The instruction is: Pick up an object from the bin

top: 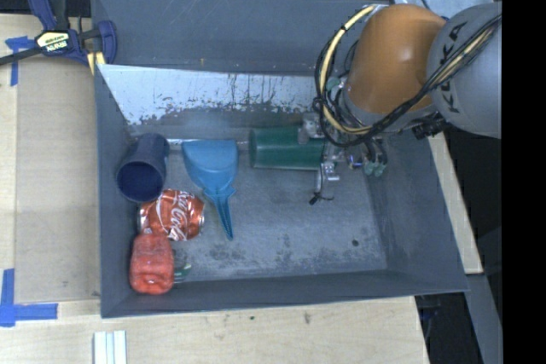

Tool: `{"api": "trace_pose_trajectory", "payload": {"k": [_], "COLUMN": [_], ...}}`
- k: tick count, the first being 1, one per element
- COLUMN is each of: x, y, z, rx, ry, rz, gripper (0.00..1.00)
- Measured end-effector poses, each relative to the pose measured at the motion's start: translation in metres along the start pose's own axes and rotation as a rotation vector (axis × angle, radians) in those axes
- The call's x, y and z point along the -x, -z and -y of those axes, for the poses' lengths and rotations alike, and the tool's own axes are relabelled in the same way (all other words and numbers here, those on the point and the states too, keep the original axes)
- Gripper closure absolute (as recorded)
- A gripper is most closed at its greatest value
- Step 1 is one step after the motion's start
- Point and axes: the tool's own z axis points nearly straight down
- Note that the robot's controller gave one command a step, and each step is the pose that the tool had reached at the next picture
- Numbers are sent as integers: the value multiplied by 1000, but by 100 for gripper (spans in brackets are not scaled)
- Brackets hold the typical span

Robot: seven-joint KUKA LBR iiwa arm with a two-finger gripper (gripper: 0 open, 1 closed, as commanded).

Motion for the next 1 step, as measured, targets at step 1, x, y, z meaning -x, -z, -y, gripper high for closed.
{"api": "trace_pose_trajectory", "payload": {"k": [1], "x": [2], "y": [5], "z": [0], "rx": [0], "ry": [0], "rz": [9], "gripper": [0]}}
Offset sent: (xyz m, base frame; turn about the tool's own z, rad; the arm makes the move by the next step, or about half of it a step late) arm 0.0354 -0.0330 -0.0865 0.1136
